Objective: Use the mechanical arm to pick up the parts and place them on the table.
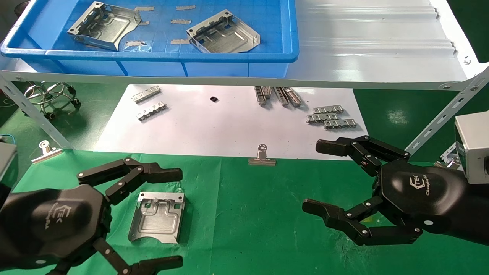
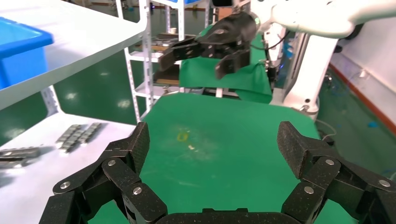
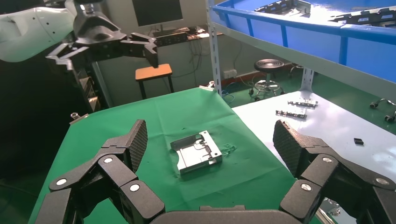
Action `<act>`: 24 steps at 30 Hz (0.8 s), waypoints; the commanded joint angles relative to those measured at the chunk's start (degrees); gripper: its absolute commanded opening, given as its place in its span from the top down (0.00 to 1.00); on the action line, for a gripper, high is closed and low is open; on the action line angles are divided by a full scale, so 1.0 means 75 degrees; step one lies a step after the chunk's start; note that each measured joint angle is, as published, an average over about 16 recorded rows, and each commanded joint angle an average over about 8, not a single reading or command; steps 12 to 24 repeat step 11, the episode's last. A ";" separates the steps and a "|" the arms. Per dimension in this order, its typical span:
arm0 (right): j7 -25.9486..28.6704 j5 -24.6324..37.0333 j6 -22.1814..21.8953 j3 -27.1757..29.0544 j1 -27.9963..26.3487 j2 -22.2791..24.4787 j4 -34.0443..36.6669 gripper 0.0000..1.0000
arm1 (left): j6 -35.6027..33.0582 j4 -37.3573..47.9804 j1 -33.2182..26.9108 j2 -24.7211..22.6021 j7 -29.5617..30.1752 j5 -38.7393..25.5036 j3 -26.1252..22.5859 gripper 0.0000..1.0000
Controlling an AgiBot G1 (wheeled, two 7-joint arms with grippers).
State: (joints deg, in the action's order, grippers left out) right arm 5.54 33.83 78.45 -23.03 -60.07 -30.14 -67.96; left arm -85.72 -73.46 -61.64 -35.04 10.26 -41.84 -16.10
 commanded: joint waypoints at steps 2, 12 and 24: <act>0.0000 -0.0001 -0.0001 0.0000 0.0001 0.0001 0.0001 0.00 | 0.0027 -0.0239 0.0128 0.0060 0.0172 0.0059 0.0140 0.00; 0.0000 -0.0001 -0.0001 0.0000 0.0001 0.0001 0.0001 0.00 | 0.0039 -0.0183 0.0108 0.0052 0.0137 0.0060 0.0113 0.00; 0.0000 -0.0001 -0.0001 0.0000 0.0001 0.0001 0.0001 0.00 | 0.0039 -0.0183 0.0108 0.0052 0.0137 0.0060 0.0113 0.00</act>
